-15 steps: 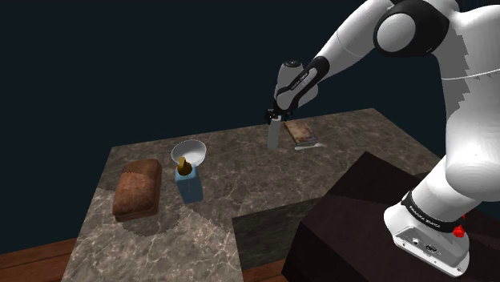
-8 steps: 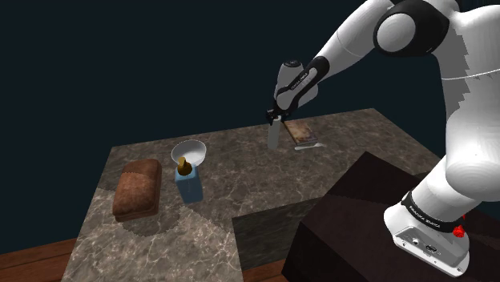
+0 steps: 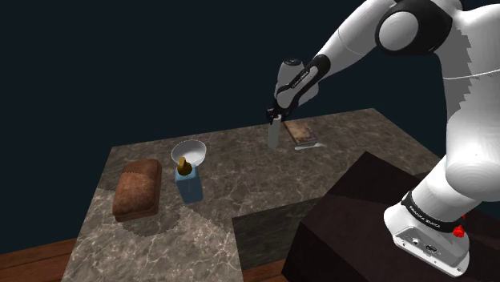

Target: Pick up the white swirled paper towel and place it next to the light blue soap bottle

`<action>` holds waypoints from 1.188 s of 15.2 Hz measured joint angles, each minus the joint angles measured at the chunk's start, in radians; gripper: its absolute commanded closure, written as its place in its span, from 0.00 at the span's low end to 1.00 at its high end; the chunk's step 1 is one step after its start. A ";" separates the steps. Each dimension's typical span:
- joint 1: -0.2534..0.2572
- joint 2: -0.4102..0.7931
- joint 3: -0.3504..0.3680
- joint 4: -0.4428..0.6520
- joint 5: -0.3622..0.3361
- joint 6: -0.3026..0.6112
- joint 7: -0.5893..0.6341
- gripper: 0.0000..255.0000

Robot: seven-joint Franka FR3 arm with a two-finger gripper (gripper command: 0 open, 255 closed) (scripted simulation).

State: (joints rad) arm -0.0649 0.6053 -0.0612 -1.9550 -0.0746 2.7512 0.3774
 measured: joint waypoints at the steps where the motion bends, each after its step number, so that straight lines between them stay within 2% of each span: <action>1: 0.001 -0.011 0.000 -0.002 0.000 -0.009 0.001 1.00; 18: 0.002 -0.182 0.002 -0.009 0.003 -0.173 -0.011 1.00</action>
State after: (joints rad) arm -0.0626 0.4234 -0.0593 -1.9636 -0.0721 2.5787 0.3661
